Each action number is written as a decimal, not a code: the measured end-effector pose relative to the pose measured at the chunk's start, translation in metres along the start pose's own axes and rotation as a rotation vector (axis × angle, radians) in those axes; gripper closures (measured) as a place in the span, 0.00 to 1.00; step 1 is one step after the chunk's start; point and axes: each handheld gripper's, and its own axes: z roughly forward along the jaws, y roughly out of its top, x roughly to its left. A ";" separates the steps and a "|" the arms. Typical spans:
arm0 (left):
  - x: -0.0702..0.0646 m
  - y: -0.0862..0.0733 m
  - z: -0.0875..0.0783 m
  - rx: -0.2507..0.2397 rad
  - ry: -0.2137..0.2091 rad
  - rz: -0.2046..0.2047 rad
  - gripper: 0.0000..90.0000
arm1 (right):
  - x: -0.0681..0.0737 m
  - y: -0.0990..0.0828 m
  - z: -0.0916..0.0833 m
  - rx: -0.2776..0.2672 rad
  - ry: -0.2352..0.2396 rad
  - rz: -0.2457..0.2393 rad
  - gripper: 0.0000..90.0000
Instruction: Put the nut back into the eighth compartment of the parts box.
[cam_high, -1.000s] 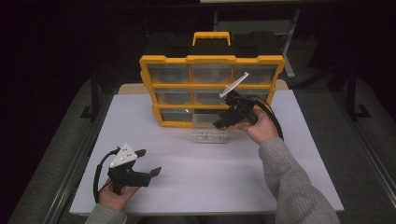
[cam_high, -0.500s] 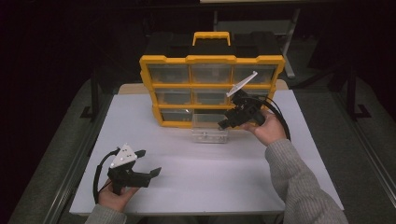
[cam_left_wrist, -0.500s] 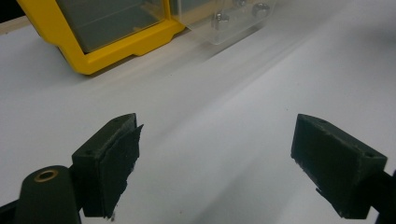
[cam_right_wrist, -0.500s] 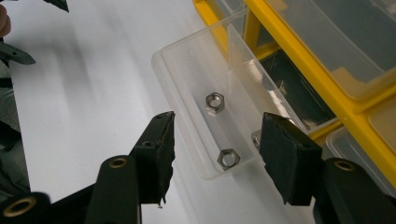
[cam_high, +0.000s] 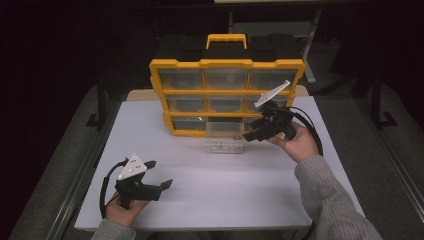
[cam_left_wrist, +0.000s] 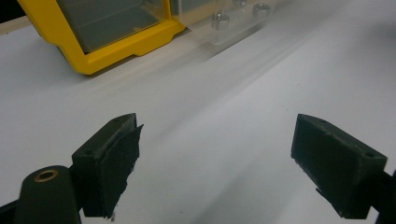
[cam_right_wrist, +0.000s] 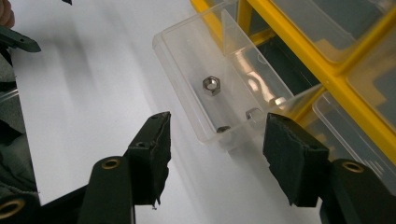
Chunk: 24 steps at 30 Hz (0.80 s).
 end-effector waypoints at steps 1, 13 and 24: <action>0.000 0.000 0.000 -0.005 0.000 -0.001 0.16 | 0.000 -0.002 -0.002 -0.004 -0.002 0.003 0.45; 0.000 0.000 0.000 -0.007 0.000 0.002 0.16 | -0.001 -0.023 -0.017 -0.019 -0.029 0.023 0.43; -0.001 0.000 0.001 -0.005 0.000 -0.009 0.16 | -0.001 -0.046 -0.020 -0.041 -0.035 0.040 0.40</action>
